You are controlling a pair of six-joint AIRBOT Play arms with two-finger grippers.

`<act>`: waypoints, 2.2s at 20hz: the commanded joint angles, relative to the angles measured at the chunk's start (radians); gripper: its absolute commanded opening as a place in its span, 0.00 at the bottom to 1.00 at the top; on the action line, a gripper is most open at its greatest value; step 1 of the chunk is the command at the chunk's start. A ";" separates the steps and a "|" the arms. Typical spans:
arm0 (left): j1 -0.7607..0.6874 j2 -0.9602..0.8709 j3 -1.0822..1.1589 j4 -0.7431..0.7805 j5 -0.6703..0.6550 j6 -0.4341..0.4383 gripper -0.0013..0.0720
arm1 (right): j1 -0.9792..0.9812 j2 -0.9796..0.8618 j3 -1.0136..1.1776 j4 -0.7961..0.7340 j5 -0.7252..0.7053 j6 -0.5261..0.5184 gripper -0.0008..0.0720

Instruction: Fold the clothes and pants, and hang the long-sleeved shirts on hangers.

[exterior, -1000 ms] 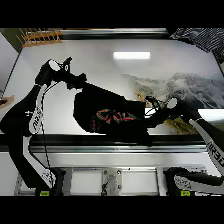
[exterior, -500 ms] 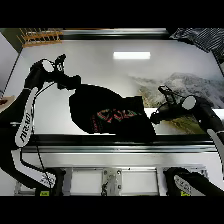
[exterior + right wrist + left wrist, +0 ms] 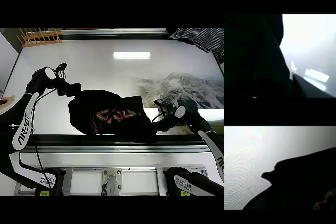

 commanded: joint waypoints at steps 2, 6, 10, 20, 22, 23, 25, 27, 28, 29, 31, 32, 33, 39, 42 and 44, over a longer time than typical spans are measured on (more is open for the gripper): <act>0.000 0.005 -0.006 0.000 0.006 0.000 0.03 | 0.000 -0.031 -0.002 0.099 -0.034 -0.056 0.08; 0.016 0.135 0.008 0.001 0.076 0.000 0.03 | -0.019 0.068 0.151 -0.059 -0.005 0.011 0.03; 0.055 0.363 0.204 0.000 0.056 0.000 0.03 | -0.048 0.232 0.523 -0.257 0.138 0.019 0.03; 0.027 0.874 0.426 0.003 -0.003 0.000 0.03 | -0.068 0.583 0.884 -0.262 -0.080 0.070 0.03; 0.004 0.938 0.420 0.004 -0.008 0.000 0.03 | -0.068 0.618 0.885 -0.261 -0.100 0.096 0.03; -0.005 0.970 0.402 0.003 0.012 -0.002 0.03 | -0.068 0.631 0.885 -0.261 -0.101 0.116 0.03; 0.000 1.028 0.341 0.005 0.064 -0.026 0.03 | -0.068 0.644 0.885 -0.261 -0.082 0.133 0.03; 0.034 1.066 0.252 0.005 0.097 -0.037 0.03 | -0.068 0.641 0.884 -0.261 -0.021 0.173 0.03; 0.061 1.071 0.203 0.005 0.097 -0.051 0.03 | -0.068 0.630 0.884 -0.261 0.026 0.195 0.03; 0.092 1.061 0.149 0.004 0.097 -0.069 0.03 | -0.068 0.604 0.884 -0.261 0.100 0.229 0.03; 0.144 0.998 0.048 -0.003 0.097 -0.085 0.03 | -0.068 0.520 0.884 -0.261 0.251 0.269 0.03; 0.153 0.948 0.009 -0.006 0.105 -0.084 0.03 | -0.066 0.453 0.884 -0.260 0.332 0.280 0.03; 0.150 0.888 -0.024 -0.006 0.119 -0.084 0.03 | -0.066 0.382 0.883 -0.252 0.392 0.282 0.03; 0.039 0.352 0.089 -0.004 0.327 -0.061 0.03 | -0.061 -0.092 0.883 -0.235 0.283 0.282 0.03; 0.002 0.095 0.328 -0.003 0.217 -0.061 0.13 | -0.061 -0.203 0.884 -0.235 0.127 0.282 0.05; 0.006 0.006 0.437 -0.001 0.137 -0.084 0.84 | -0.071 -0.216 0.885 -0.235 0.064 0.282 0.38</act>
